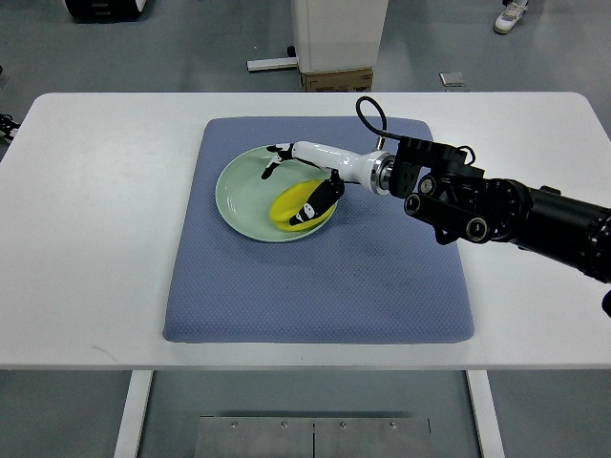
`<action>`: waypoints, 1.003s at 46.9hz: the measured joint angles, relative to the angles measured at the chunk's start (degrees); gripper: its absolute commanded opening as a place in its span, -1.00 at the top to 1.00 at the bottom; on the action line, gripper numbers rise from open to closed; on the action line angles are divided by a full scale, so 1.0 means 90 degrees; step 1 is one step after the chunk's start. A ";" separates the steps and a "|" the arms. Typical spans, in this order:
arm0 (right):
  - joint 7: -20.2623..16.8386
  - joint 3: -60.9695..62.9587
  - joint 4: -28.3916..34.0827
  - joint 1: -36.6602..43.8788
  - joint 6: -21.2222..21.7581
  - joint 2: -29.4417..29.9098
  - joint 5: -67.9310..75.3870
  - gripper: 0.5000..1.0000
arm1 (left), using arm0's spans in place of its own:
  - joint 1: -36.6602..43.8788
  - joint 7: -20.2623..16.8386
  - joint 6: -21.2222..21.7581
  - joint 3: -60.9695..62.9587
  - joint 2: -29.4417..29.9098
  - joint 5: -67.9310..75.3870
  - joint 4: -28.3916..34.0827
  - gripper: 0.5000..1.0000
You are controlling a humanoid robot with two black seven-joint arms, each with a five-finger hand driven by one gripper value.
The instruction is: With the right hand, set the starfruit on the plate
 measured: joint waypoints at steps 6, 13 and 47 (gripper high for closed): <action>0.0000 0.0065 -0.0005 0.0032 0.0001 0.0000 0.0092 -1.00 | 0.0000 0.0000 0.0000 0.0000 0.0000 0.0000 0.0000 -1.00; -0.0010 0.0676 -0.0017 0.0025 0.0002 0.0000 0.0206 -1.00 | -0.0001 0.0000 0.0000 0.0000 0.0000 0.0000 0.0000 -1.00; -0.0858 0.3580 -0.1475 -0.0906 -0.0095 -0.0411 0.2206 -1.00 | 0.0000 -0.0001 0.0000 0.0001 0.0000 0.0000 0.0000 -1.00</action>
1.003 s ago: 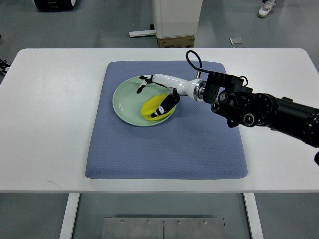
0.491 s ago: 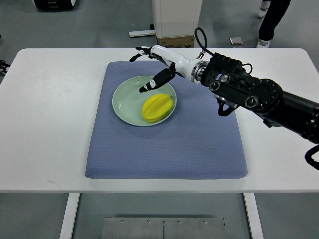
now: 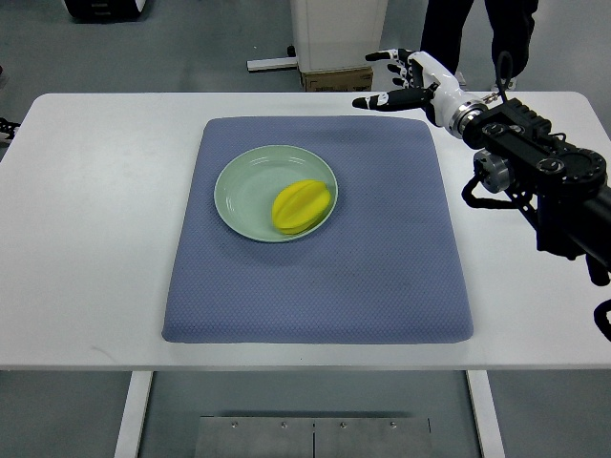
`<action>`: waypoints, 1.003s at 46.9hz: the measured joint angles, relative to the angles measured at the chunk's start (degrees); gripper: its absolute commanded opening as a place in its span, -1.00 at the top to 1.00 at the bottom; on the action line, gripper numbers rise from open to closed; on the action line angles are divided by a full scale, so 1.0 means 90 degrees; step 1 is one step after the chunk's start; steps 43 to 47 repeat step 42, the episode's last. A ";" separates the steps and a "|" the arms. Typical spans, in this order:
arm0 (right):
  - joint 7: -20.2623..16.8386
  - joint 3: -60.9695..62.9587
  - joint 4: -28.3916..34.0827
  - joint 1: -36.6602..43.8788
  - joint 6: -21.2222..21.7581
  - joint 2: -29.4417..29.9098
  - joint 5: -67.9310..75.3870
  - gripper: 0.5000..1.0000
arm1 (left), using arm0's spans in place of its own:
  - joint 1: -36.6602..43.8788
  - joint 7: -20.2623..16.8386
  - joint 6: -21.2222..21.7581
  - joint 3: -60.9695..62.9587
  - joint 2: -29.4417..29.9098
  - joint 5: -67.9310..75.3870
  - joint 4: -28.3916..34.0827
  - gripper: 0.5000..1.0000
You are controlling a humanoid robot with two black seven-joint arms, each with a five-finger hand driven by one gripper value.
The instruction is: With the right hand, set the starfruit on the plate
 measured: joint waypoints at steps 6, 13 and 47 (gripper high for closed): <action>-0.0111 0.0597 -0.0230 -0.0256 -0.0003 0.0004 0.0028 -1.00 | 0.0000 0.0000 0.0000 -0.0002 0.0000 0.0000 0.0000 -1.00; -0.0259 0.1213 -0.0371 -0.0451 -0.0025 0.0010 0.0072 -1.00 | 0.0000 0.0001 0.0000 -0.0003 0.0000 0.0000 0.0000 -1.00; -0.0405 0.1788 -0.0569 -0.0807 -0.0187 -0.0049 0.0909 -1.00 | 0.0000 0.0001 0.0000 -0.0001 0.0000 0.0000 0.0000 -1.00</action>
